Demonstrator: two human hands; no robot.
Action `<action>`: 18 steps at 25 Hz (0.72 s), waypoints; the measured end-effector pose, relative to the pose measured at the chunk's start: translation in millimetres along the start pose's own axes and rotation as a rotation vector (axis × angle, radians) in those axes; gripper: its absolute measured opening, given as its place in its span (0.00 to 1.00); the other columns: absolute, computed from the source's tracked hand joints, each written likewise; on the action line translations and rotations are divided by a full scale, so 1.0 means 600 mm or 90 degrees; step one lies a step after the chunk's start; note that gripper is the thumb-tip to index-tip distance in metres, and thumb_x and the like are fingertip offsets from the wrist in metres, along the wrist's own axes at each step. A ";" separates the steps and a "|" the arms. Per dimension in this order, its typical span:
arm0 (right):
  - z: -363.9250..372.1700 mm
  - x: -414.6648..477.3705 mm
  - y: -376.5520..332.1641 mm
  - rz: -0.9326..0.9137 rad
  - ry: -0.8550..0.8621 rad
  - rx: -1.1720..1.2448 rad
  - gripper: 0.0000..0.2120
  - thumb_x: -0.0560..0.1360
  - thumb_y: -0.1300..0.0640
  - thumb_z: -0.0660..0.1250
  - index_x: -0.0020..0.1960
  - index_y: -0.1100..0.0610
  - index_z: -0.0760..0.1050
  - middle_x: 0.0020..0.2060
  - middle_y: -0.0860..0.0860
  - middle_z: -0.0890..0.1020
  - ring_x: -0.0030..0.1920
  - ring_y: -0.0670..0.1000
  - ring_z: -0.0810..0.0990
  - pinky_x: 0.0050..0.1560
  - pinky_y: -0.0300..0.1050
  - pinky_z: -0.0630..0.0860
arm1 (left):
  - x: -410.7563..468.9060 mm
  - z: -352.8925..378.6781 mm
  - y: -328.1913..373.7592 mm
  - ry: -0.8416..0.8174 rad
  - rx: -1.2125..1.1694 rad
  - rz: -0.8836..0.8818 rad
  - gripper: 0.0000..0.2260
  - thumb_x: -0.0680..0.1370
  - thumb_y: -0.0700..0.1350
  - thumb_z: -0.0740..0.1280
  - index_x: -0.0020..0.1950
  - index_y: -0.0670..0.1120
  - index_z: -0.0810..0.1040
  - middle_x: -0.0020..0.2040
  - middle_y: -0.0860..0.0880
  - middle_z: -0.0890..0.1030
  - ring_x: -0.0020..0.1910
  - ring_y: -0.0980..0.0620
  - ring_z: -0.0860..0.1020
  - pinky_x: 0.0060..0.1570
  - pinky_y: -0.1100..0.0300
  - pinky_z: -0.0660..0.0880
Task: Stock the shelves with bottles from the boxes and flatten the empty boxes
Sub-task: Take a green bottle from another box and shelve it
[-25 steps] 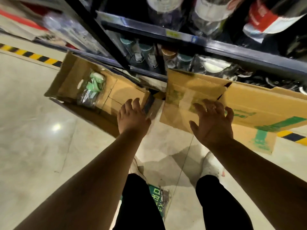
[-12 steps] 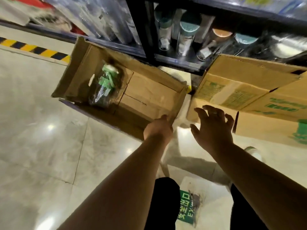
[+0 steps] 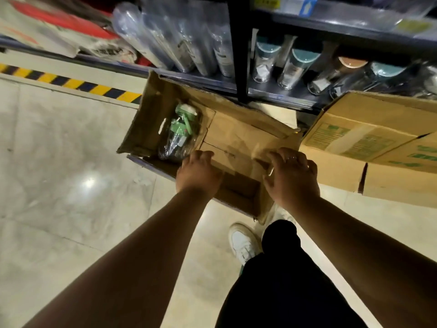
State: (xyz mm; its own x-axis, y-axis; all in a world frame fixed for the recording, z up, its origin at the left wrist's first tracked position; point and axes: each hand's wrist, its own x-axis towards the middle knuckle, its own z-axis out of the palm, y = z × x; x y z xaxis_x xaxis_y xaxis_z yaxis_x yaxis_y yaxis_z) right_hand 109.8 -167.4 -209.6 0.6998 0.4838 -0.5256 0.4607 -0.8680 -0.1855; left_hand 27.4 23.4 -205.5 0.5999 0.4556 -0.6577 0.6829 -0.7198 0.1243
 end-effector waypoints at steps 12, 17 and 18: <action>0.081 0.185 -0.108 -0.025 -0.053 0.056 0.28 0.78 0.43 0.63 0.75 0.45 0.59 0.76 0.51 0.61 0.74 0.58 0.59 0.67 0.56 0.65 | 0.249 0.026 -0.159 -0.039 -0.083 -0.140 0.47 0.73 0.56 0.74 0.80 0.44 0.48 0.76 0.38 0.59 0.74 0.36 0.61 0.73 0.43 0.62; 0.175 0.265 -0.126 -0.007 -0.049 0.115 0.28 0.78 0.43 0.63 0.76 0.46 0.60 0.75 0.51 0.61 0.74 0.58 0.59 0.68 0.56 0.66 | 0.386 0.092 -0.228 -0.049 -0.075 -0.190 0.50 0.73 0.62 0.71 0.81 0.45 0.43 0.80 0.36 0.48 0.78 0.33 0.50 0.74 0.39 0.58; 0.189 0.278 -0.126 -0.004 -0.045 0.127 0.29 0.78 0.44 0.64 0.76 0.47 0.60 0.75 0.52 0.61 0.74 0.58 0.60 0.67 0.54 0.67 | 0.396 0.108 -0.228 -0.022 -0.035 -0.190 0.48 0.74 0.63 0.70 0.81 0.46 0.43 0.80 0.36 0.46 0.78 0.32 0.49 0.74 0.39 0.57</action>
State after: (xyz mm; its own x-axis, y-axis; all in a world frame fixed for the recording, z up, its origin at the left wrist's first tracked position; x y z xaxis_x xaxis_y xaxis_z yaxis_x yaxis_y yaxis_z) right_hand 129.9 -34.0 -377.4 0.6545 0.4858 -0.5793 0.3429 -0.8737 -0.3451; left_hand 49.7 196.1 -426.6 0.3552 0.6240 -0.6960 0.8492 -0.5267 -0.0388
